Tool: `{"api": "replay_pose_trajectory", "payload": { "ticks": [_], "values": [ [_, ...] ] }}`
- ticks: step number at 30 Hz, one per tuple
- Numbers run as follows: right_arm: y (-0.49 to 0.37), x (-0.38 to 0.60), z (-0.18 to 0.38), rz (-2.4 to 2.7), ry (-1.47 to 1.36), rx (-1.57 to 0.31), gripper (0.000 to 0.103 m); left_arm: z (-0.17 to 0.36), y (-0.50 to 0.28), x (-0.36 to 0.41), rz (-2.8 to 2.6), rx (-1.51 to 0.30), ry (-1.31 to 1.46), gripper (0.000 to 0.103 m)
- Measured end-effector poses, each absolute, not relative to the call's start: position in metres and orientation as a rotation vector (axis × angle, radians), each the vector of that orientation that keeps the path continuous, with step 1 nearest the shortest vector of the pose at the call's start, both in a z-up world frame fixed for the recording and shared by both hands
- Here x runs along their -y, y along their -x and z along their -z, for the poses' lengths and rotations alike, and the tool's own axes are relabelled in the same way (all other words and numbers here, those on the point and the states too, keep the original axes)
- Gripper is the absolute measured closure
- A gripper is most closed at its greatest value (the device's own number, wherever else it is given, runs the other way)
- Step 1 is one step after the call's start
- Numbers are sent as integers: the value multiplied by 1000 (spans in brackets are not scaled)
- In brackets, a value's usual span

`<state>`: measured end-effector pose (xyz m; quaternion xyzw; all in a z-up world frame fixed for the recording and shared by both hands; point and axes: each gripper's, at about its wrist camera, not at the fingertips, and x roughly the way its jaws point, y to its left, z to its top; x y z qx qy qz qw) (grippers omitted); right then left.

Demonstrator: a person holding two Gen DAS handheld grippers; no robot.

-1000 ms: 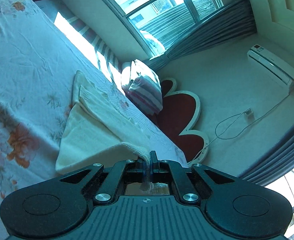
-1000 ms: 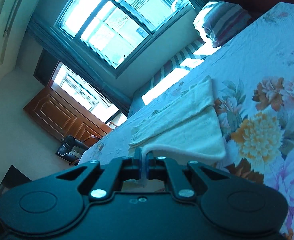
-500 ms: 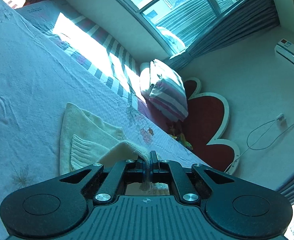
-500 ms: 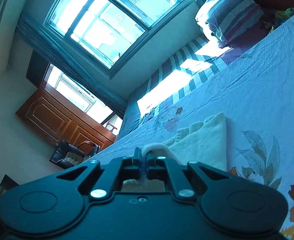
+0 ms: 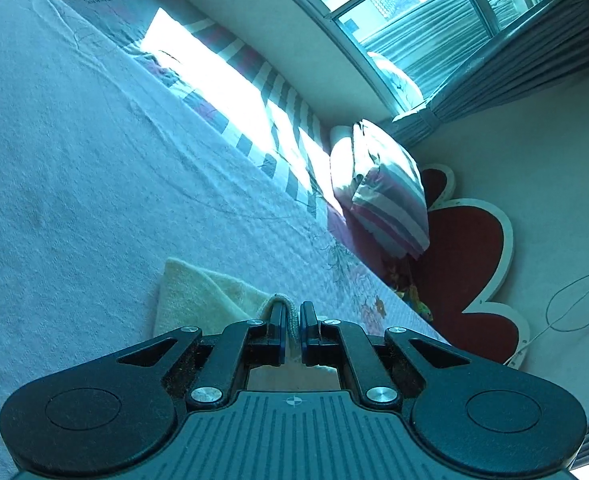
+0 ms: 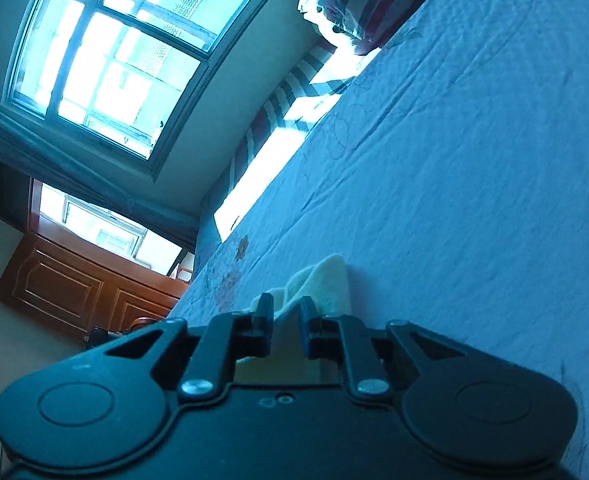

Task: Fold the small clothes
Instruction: 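Carry the held hem over the body and lay it at the collar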

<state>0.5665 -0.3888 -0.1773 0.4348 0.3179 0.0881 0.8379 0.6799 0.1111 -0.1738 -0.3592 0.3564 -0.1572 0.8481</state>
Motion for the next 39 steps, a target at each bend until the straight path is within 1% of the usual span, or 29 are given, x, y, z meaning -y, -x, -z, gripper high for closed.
{"api": "replay_pose_trajectory", "payload": {
  "ticks": [1, 2, 3, 4, 5, 6, 8, 10, 11, 13, 15, 17, 18, 19, 20, 21, 22, 25, 29, 31, 35, 39],
  "values": [
    [-561, 392, 173, -163, -900, -652, 56, 169, -675, -115, 317, -724, 735, 69],
    [-555, 398, 169, -159, -878, -627, 54, 160, -670, -123, 285, -685, 678, 38],
    [-550, 402, 165, -177, -861, -610, 55, 155, -666, -125, 280, -660, 630, 35],
    [-546, 404, 160, -195, -819, -602, 60, 149, -667, -128, 309, -657, 572, 36],
    [-545, 402, 154, -207, -759, -607, 61, 145, -669, -128, 332, -670, 533, 43],
    [-546, 399, 149, -227, -705, -615, 65, 143, -674, -126, 358, -692, 495, 51],
    [-550, 388, 141, -252, -603, -630, 67, 142, -681, -115, 376, -723, 413, 52],
    [-559, 376, 137, -255, -527, -646, 60, 143, -690, -101, 386, -753, 316, 52],
    [-563, 369, 136, -256, -495, -655, 60, 143, -695, -93, 386, -767, 264, 52],
    [-572, 358, 136, -271, -455, -666, 62, 143, -703, -83, 388, -793, 193, 52],
    [-579, 346, 136, -285, -414, -690, 64, 143, -708, -79, 391, -808, 178, 52],
    [-585, 337, 136, -301, -382, -706, 69, 141, -712, -77, 399, -802, 176, 52],
    [-586, 334, 137, -305, -369, -721, 79, 141, -713, -76, 400, -804, 176, 52],
    [-590, 331, 139, -303, -346, -747, 85, 140, -715, -76, 402, -803, 178, 58],
    [-592, 328, 140, -300, -326, -760, 87, 140, -716, -76, 403, -807, 182, 82],
    [-590, 327, 140, -307, -319, -753, 91, 145, -718, -77, 400, -817, 196, 99],
    [-591, 328, 140, -315, -319, -748, 96, 147, -718, -80, 407, -816, 220, 100],
    [-589, 324, 136, -310, -284, -727, 97, 153, -714, -82, 423, -784, 257, 100],
    [-584, 320, 125, -325, -249, -670, 97, 143, -705, -94, 438, -683, 329, 100],
    [-585, 320, 117, -334, -247, -636, 97, 139, -707, -96, 441, -668, 342, 100],
    [-592, 322, 113, -327, -250, -617, 97, 143, -717, -93, 419, -695, 327, 100],
    [-607, 328, 133, -285, -296, -682, 97, 165, -727, -83, 364, -786, 278, 100]
  ]
}}
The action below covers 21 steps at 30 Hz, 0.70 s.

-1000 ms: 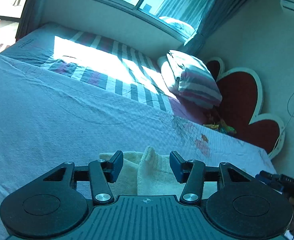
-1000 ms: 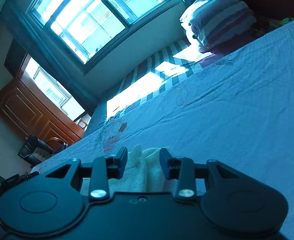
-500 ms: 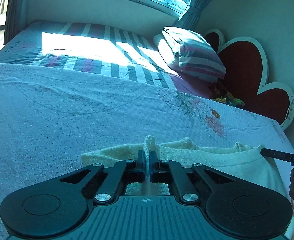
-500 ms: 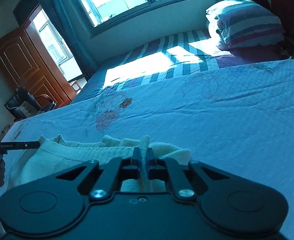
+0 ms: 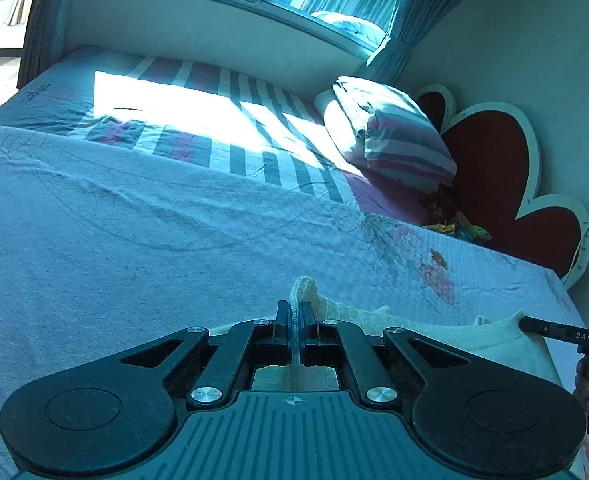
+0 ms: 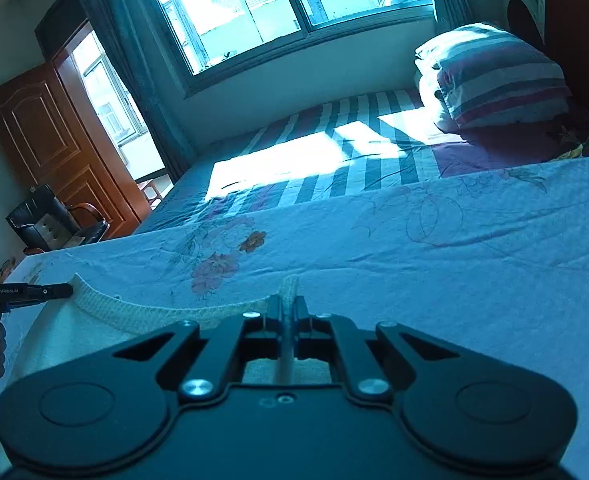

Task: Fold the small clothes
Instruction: 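Carry the held hem over the body and lay it at the collar, then open both grippers to release the hem and withdraw above the sweater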

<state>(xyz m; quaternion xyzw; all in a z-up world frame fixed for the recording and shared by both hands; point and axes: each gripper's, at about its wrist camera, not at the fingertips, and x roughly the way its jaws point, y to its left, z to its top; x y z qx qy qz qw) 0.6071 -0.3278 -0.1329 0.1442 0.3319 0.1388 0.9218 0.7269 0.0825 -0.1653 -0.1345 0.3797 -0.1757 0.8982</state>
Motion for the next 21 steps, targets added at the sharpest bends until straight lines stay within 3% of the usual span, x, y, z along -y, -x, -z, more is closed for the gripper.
{"api": "replay_pose_trajectory", "payload": {
  "ticks": [2, 3, 4, 5, 6, 7, 15, 21],
  "values": [
    [-610, 329, 147, -258, -303, -731, 98, 166, -722, -80, 342, -760, 266, 98],
    [-608, 330, 149, -258, -300, -714, 97, 162, -717, -79, 312, -755, 249, 89],
    [-605, 330, 148, -253, -301, -710, 88, 158, -710, -79, 278, -741, 228, 79],
    [-600, 329, 145, -227, -301, -708, 81, 149, -699, -80, 252, -707, 203, 56],
    [-594, 329, 140, -200, -290, -699, 78, 142, -686, -81, 244, -667, 178, 45],
    [-583, 327, 132, -181, -266, -679, 82, 133, -667, -83, 239, -628, 164, 45],
    [-461, 255, 108, -284, -126, -653, 88, 127, -525, -18, 324, -628, 26, 45],
    [-404, 190, 127, -340, -22, -678, 86, 149, -483, 15, 356, -712, -85, 45]
  ]
}}
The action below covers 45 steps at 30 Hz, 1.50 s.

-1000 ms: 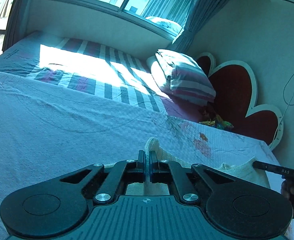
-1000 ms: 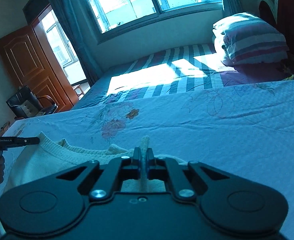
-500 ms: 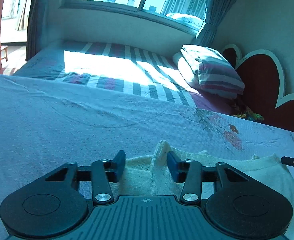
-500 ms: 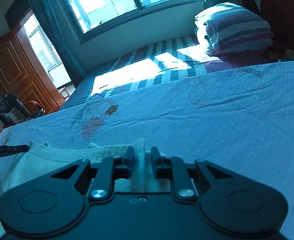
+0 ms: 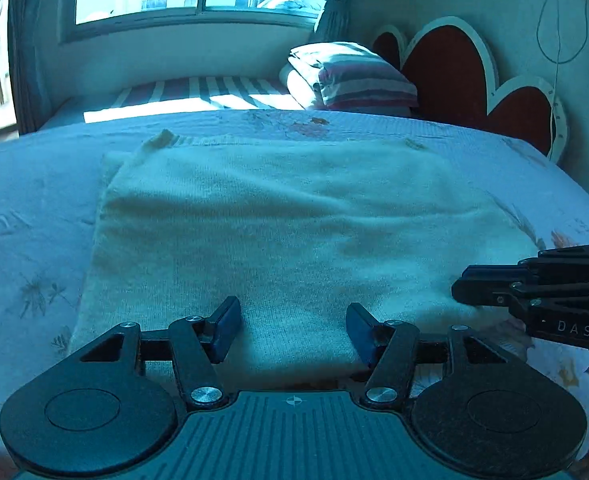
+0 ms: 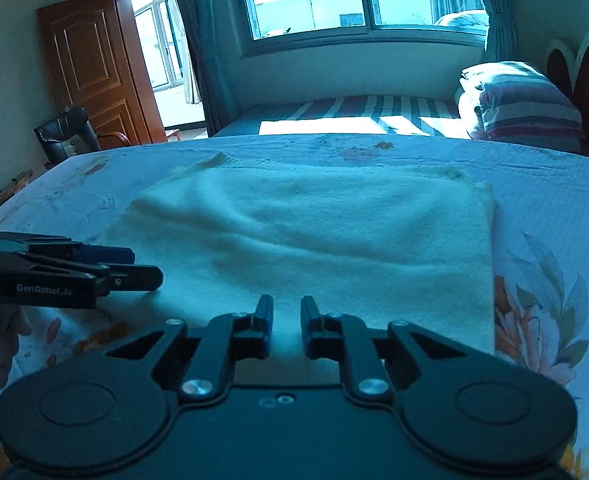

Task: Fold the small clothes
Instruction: 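Open both grippers to release the hem and withdraw above the sweater, then move both open grippers down to the side edge of the folded sweater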

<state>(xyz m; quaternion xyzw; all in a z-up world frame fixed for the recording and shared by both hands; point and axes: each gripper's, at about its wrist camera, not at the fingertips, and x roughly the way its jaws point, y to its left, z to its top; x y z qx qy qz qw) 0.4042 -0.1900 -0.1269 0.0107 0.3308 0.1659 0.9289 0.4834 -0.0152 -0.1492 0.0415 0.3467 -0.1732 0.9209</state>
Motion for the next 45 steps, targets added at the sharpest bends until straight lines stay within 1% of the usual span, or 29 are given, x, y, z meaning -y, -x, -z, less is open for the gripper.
{"api": "replay_pose_trajectory", "payload": {
  "ticks": [1, 3, 4, 5, 6, 8, 10, 11, 12, 13, 14, 16, 18, 21, 23, 24, 25, 26, 27, 28, 29, 31, 35, 36, 37, 41, 43, 45],
  "values": [
    [-404, 183, 135, -330, 32, -716, 88, 150, -480, 19, 353, -695, -149, 44],
    [-395, 183, 137, -307, 79, -675, 88, 141, -476, 12, 330, -713, -101, 43],
    [-393, 184, 134, -292, 83, -679, 87, 137, -474, 9, 331, -701, -87, 43],
    [-392, 186, 129, -269, 79, -682, 84, 131, -468, 10, 346, -675, -75, 43],
    [-389, 189, 121, -273, 54, -660, 84, 129, -466, 12, 372, -666, -61, 43],
    [-386, 185, 112, -317, 10, -624, 84, 133, -464, 19, 419, -676, -14, 43],
    [-386, 169, 116, -358, 23, -632, 84, 142, -470, 24, 421, -715, 29, 43],
    [-388, 163, 121, -369, 21, -642, 85, 150, -467, 31, 399, -685, -14, 43],
    [-391, 158, 129, -360, 32, -677, 89, 153, -466, 36, 389, -671, -62, 43],
    [-391, 155, 137, -342, 53, -665, 89, 152, -465, 38, 384, -673, -83, 43],
    [-387, 154, 139, -340, 63, -661, 89, 147, -467, 41, 368, -701, -74, 43],
    [-386, 155, 133, -333, 56, -676, 89, 138, -464, 40, 398, -671, -52, 43],
    [-385, 159, 126, -327, 48, -638, 87, 138, -467, 39, 384, -679, -46, 43],
    [-394, 157, 130, -373, 23, -640, 86, 139, -470, 27, 343, -675, 3, 43],
    [-393, 143, 130, -400, 78, -622, 83, 141, -472, 26, 312, -679, -27, 43],
    [-393, 139, 130, -409, 98, -621, 85, 147, -477, 26, 301, -719, -38, 43],
    [-394, 132, 131, -409, 122, -624, 88, 151, -476, 28, 309, -700, -82, 43],
    [-398, 126, 136, -391, 151, -660, 87, 153, -473, 32, 323, -683, -145, 41],
    [-401, 123, 141, -384, 158, -657, 87, 153, -471, 30, 320, -677, -153, 38],
    [-409, 119, 149, -383, 164, -652, 87, 153, -472, 24, 314, -682, -124, 38],
    [-391, 127, 139, -378, 187, -649, 87, 153, -472, 16, 294, -679, -107, 38],
    [-384, 140, 137, -357, 190, -649, 82, 154, -468, 1, 265, -672, -97, 38],
    [-365, 198, 135, -266, 124, -655, 83, 156, -459, -25, 243, -660, -93, 38],
    [-360, 211, 134, -260, 88, -654, 86, 156, -459, -28, 243, -659, -94, 38],
    [-356, 225, 134, -205, 71, -661, 86, 156, -460, -29, 245, -659, -97, 37],
    [-356, 239, 128, -192, -3, -691, 86, 142, -463, -14, 235, -663, -91, 37],
    [-355, 233, 117, -189, 7, -651, 81, 134, -462, 1, 285, -633, -75, 37],
    [-358, 229, 110, -177, -14, -610, 79, 136, -464, 15, 327, -648, -48, 37]
  ]
}}
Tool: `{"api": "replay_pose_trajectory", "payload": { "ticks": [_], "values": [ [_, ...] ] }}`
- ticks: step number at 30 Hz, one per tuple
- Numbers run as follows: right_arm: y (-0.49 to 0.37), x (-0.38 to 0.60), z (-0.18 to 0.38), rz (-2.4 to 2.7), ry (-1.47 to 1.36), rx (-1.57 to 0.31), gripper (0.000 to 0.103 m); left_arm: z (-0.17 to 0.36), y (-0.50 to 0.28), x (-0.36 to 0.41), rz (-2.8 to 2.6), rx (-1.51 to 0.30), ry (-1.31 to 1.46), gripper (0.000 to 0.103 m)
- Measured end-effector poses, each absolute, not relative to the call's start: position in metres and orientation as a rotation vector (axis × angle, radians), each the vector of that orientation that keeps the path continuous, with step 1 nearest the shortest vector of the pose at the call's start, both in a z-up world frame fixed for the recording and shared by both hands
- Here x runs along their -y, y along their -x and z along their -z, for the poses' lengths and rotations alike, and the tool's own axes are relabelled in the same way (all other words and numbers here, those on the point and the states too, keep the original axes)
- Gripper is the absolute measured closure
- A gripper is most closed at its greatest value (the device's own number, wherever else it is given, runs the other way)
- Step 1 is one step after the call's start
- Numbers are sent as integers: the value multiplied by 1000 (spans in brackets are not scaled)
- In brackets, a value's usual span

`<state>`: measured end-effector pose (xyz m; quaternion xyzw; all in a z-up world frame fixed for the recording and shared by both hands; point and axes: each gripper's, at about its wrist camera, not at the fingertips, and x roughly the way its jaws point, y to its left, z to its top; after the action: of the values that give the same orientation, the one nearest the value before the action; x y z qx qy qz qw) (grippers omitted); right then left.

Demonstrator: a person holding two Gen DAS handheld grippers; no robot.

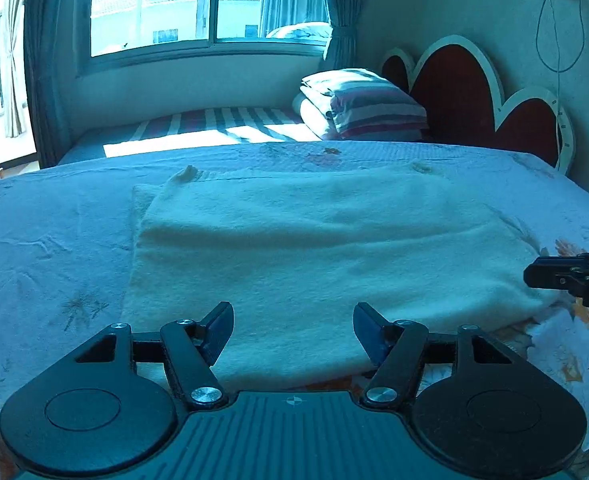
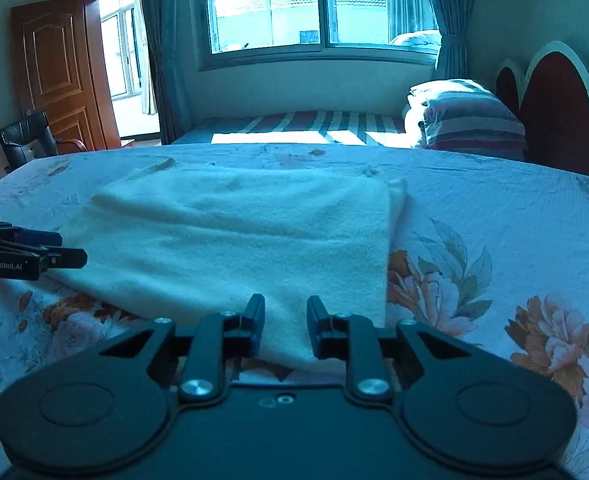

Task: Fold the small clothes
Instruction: 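Move both open grippers down to the side edge of the folded sweater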

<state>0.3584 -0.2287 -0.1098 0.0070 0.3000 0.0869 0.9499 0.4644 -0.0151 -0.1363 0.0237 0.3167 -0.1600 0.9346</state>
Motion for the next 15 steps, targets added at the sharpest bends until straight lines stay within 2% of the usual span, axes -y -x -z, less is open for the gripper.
{"api": "replay_pose_trajectory", "payload": {
  "ticks": [2, 6, 7, 10, 11, 12, 15],
  "values": [
    [-368, 226, 116, -178, -37, -636, 81, 151, -472, 24, 338, -714, -56, 37],
    [-371, 239, 132, -146, -41, -698, 84, 141, -467, 21, 348, -624, -97, 35],
    [-374, 240, 128, -142, -33, -702, 81, 138, -470, 18, 336, -605, -92, 35],
    [-382, 241, 116, -144, 8, -612, 80, 150, -503, 6, 252, -712, -64, 35],
    [-394, 240, 119, -132, 20, -634, 80, 153, -509, 4, 258, -705, -79, 27],
    [-407, 241, 127, -114, 36, -687, 79, 150, -514, 6, 264, -732, -117, 27],
    [-431, 244, 130, -127, 58, -713, 81, 126, -518, 4, 268, -642, -123, 27]
  ]
}}
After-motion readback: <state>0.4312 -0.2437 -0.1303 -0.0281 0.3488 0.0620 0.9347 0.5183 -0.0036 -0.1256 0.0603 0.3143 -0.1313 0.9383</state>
